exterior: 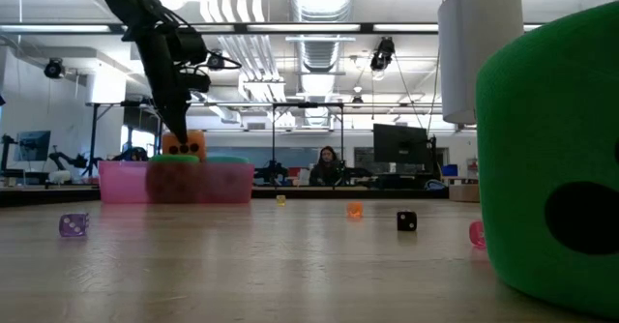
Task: Pick & Place Dice
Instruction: Put the big orange dice into the red bin
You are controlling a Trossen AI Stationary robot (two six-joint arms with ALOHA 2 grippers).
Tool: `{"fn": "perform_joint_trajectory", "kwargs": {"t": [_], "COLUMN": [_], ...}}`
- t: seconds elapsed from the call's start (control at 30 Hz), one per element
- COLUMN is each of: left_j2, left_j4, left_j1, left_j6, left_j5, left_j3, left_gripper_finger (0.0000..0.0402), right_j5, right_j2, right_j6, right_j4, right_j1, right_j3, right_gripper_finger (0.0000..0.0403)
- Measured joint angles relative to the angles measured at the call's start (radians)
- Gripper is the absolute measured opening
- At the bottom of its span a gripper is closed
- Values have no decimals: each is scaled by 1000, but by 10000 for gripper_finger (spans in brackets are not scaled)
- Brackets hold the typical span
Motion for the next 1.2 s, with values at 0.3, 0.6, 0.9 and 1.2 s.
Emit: {"fn": "perform_joint_trajectory", "kwargs": {"t": [0.3, 0.6, 0.9, 1.2], "left_j2": [0, 0, 0, 0], "left_j4": [0, -7, -8, -8], "left_j1": [0, 0, -1, -1], "left_j6": [-8, -8, -7, -7], "left_j5": [0, 1, 4, 9], "left_j3": [0, 0, 0, 0], "left_gripper_finger": [396, 395, 397, 399], "right_j5": [0, 88, 108, 108], "right_j2": [0, 0, 0, -1], "right_j6": [0, -121, -401, -356], "right_j4": [0, 24, 70, 206], "right_j1": [0, -4, -3, -5], "right_j3": [0, 0, 0, -38], "right_gripper_finger": [400, 400, 400, 400]}}
